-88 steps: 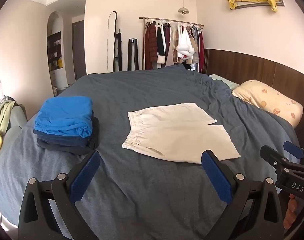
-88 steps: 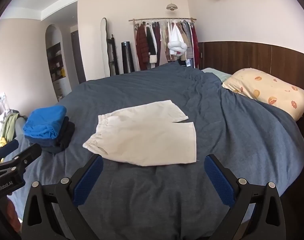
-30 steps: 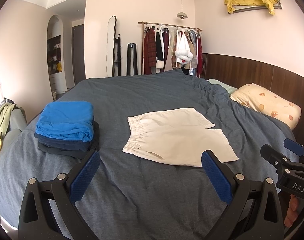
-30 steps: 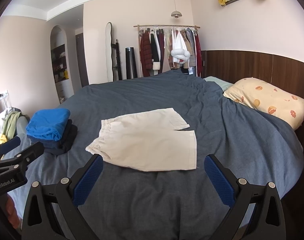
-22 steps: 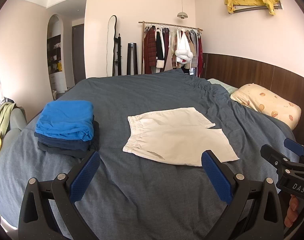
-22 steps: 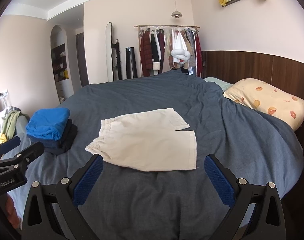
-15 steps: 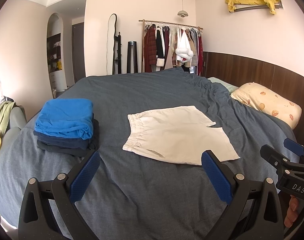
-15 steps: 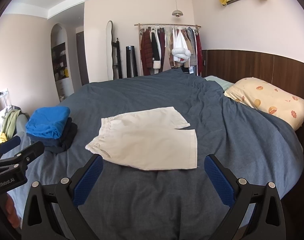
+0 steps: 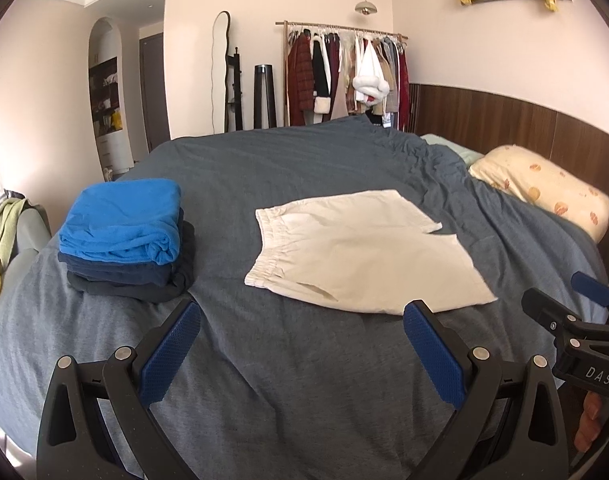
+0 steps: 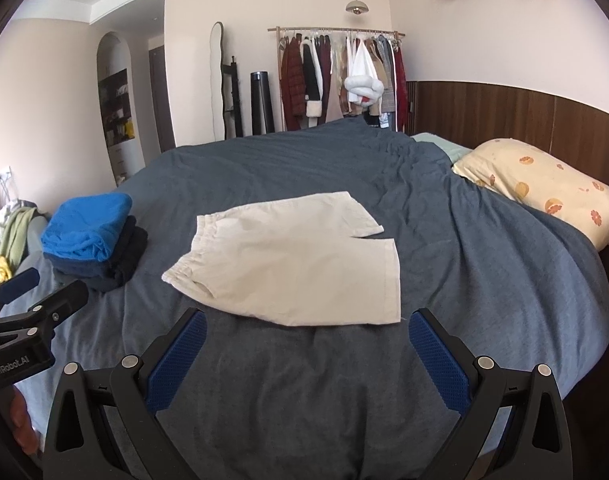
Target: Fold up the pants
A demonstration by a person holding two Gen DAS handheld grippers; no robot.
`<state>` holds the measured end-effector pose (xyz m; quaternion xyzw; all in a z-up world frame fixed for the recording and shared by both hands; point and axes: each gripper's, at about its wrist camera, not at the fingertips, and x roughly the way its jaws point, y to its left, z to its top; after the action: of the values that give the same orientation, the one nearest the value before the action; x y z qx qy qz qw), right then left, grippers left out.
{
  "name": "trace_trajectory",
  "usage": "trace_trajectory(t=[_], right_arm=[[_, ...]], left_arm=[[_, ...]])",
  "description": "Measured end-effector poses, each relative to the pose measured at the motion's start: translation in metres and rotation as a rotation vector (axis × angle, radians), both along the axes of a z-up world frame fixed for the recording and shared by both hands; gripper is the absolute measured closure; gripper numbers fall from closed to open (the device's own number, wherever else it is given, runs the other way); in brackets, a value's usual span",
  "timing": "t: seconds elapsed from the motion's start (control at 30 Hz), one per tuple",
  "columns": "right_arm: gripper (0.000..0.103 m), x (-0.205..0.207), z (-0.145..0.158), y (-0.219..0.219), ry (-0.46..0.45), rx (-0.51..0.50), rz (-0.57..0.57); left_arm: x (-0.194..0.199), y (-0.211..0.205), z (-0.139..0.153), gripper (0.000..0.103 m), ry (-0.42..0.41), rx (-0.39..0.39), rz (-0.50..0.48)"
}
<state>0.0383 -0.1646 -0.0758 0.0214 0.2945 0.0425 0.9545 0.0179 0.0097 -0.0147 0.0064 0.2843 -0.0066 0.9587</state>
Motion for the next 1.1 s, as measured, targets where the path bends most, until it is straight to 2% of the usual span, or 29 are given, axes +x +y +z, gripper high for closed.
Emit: trace_trajectory(t=[0.53,0.8,0.97,1.1], right_arm=[[0.001,0.061,-0.057,0.025,0.060,-0.213,0.009],[0.001,0.092,-0.093,0.029,0.114,-0.279,0.056],[0.003,0.101,-0.110,0.032,0.123,-0.366,0.088],[0.009,0.108,-0.120,0.027,0.144,-0.394,0.088]], left_arm=[[0.066,-0.012,-0.064,0.000,0.097,0.119,-0.059],[0.097,-0.024,-0.096,0.000,0.120,0.229,-0.127],[0.110,-0.036,-0.113,0.005,0.144,0.290,-0.212],[0.120,-0.044,-0.123,0.010,0.168,0.316,-0.242]])
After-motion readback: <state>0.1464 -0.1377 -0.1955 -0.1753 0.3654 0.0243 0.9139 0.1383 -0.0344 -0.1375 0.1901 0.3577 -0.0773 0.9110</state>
